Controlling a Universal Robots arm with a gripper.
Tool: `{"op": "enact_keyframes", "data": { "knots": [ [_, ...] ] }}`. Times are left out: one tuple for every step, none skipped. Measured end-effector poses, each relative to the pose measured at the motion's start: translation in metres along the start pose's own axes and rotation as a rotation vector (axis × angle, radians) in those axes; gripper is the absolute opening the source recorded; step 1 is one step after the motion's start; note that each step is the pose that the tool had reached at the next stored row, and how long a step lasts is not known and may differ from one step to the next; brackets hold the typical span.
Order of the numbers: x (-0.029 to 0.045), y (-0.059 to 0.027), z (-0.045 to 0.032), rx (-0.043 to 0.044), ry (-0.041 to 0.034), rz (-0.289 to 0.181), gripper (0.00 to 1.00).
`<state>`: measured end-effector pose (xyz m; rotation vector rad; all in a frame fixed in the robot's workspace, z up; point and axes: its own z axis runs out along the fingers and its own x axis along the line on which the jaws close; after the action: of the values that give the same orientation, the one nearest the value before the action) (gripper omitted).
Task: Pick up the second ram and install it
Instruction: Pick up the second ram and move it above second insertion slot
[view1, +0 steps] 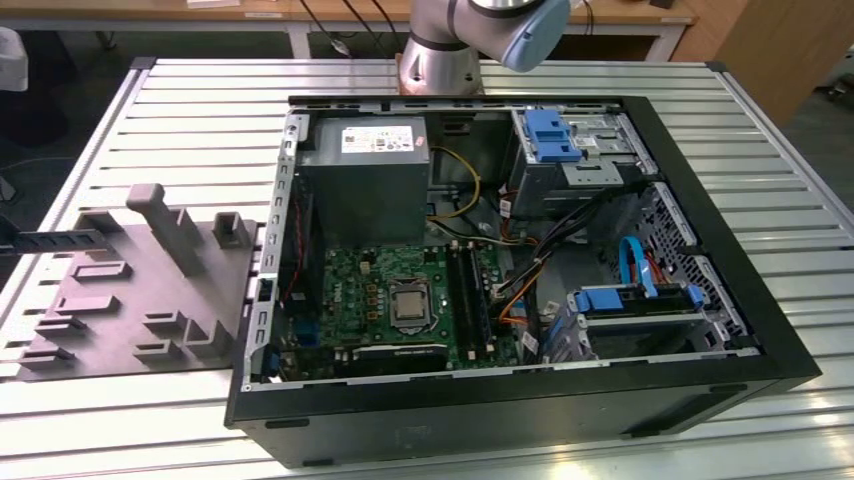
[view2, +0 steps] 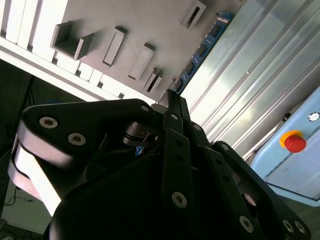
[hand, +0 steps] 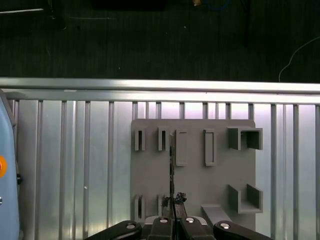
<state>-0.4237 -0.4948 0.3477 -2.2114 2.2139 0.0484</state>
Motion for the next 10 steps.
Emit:
{"op": "enact_keyframes", "data": {
  "knots": [
    [0.0, 0.0, -0.0001, -0.0001, 0.0001, 0.0, 0.11],
    [0.0, 0.0, -0.0002, -0.0002, 0.0002, 0.0, 0.11],
    [0.0, 0.0, -0.0002, -0.0003, 0.0002, 0.0, 0.11],
    [0.0, 0.0, -0.0002, -0.0002, 0.0002, 0.0, 0.11],
    [0.0, 0.0, -0.0005, -0.0003, 0.0002, 0.0, 0.11],
    [-0.0001, 0.0, -0.0015, -0.0007, 0.0006, 0.0, 0.11],
    [-0.0001, 0.0, -0.0024, -0.0005, 0.0004, 0.0, 0.11],
    [-0.0001, 0.0, -0.0035, -0.0003, 0.0003, 0.0, 0.11],
    [-0.0002, 0.0, -0.0052, -0.0003, 0.0002, 0.0, 0.11],
    [-0.0003, 0.0, -0.0072, -0.0002, 0.0002, 0.0, 0.11]
  ]
}}
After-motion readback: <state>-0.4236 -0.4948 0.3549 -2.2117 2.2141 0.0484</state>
